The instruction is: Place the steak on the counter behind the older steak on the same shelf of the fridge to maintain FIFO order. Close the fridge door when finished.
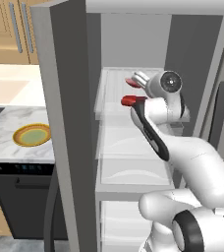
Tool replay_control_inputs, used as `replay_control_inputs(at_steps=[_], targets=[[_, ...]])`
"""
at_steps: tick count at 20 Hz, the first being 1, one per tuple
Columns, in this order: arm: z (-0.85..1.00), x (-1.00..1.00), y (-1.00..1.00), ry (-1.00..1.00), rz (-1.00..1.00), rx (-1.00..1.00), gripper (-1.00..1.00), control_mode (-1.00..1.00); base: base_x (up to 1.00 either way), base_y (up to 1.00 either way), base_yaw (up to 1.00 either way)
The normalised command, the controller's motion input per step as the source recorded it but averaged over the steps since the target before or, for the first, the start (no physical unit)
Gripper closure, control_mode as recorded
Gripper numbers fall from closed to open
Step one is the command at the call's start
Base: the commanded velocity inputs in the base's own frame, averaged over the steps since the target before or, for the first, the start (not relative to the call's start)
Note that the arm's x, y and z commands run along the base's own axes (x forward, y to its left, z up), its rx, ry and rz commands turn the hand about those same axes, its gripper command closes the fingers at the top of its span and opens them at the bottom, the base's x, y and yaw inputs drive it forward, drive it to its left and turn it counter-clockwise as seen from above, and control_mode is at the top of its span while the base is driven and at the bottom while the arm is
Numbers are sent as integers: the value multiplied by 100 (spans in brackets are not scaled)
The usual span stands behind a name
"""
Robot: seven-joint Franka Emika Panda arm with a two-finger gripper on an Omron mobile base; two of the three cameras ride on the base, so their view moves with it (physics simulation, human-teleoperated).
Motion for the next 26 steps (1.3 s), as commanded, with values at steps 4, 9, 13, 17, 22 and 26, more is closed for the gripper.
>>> replay_control_inputs(at_steps=[4,9,13,17,22,26], targets=[[14,-100,0,0,0,0,-100,-100,0,0,0],[24,-99,0,0,0,3,-100,-100,0,0,0],[8,-82,0,0,0,2,-100,-100,0,0,0],[-6,-19,6,9,0,0,-100,-100,0,0,0],[-1,-22,-4,-6,0,0,-100,-100,0,0,0],[0,-83,-2,-3,0,-1,-100,-100,0,0,0]])
